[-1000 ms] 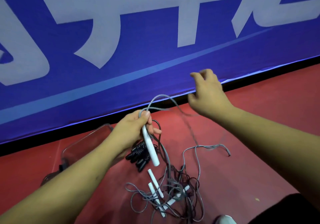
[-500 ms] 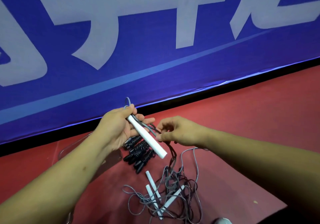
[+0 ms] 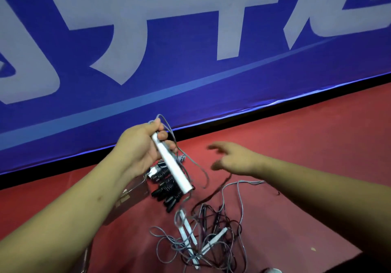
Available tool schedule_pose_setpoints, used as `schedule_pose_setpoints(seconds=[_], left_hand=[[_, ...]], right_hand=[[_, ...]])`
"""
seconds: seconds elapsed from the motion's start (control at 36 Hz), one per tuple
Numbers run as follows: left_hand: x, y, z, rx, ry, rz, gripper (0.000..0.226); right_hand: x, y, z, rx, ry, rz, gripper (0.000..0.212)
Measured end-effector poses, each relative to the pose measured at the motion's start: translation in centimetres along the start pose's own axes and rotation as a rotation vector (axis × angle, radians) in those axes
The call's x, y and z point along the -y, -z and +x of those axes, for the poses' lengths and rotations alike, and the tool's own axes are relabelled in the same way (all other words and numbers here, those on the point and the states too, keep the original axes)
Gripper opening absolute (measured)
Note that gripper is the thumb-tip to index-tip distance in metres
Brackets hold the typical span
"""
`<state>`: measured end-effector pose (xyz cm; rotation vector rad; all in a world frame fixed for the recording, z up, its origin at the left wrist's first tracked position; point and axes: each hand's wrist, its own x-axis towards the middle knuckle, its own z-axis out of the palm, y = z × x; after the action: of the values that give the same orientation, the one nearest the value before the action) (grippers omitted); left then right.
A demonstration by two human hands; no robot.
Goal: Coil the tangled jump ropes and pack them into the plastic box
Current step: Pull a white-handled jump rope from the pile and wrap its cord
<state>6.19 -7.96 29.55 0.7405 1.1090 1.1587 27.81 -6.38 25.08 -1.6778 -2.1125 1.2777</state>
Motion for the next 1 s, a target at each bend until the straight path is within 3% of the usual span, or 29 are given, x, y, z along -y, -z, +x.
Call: schedule_pose_setpoints(seconds=[0.06,0.11,0.25,0.39,0.56,0.67,0.72,0.81,0.92,0.94,1.0], left_hand=[[-0.1,-0.7,0.0,0.021,-0.001,-0.071,0.031],[-0.4,-1.0,0.1,0.031,0.003,-0.139,0.032],[-0.9,-0.5,0.2,-0.008,-0.014,-0.260,0.031],[-1.0,0.6,0.6,-0.050,-0.063,-0.288,0.031],[-0.8,-0.2,0.1,-0.069,-0.116,-0.293,0.024],[0.5,-1.7,-1.4,0.060,0.012,-0.162,0.025],[1.1,-2.2,-1.6,0.029,0.002,-0.084,0.018],[0.3,-2.1,-0.8,-0.085,-0.126,-0.156,0.019],[-1.5,-0.4,0.4,-0.169,-0.226,-0.215,0.021],[-1.4,0.2,0.6,-0.180,-0.227,-0.202,0.021],[-1.0,1.3,1.1,-0.249,-0.194,-0.030,0.018]], right_hand=[[2.3,-1.7,-0.8,0.215,0.142,0.302,0.042],[3.2,-3.0,-1.1,0.349,0.198,0.365,0.032],[3.1,-3.8,-1.0,0.490,0.202,0.581,0.019],[3.8,-3.6,-0.9,0.561,0.186,0.781,0.056],[5.0,-4.1,-1.0,0.504,0.251,0.759,0.029],[5.7,-3.7,-0.9,0.368,0.314,0.725,0.027],[5.7,-3.5,-0.8,0.351,0.346,0.667,0.028],[4.3,-3.5,-0.4,0.405,0.287,0.569,0.032],[-1.0,-3.5,0.0,0.400,0.123,0.053,0.030],[-2.1,-3.4,0.0,0.362,0.069,0.015,0.033],[-2.9,-3.1,0.1,0.268,0.025,0.170,0.035]])
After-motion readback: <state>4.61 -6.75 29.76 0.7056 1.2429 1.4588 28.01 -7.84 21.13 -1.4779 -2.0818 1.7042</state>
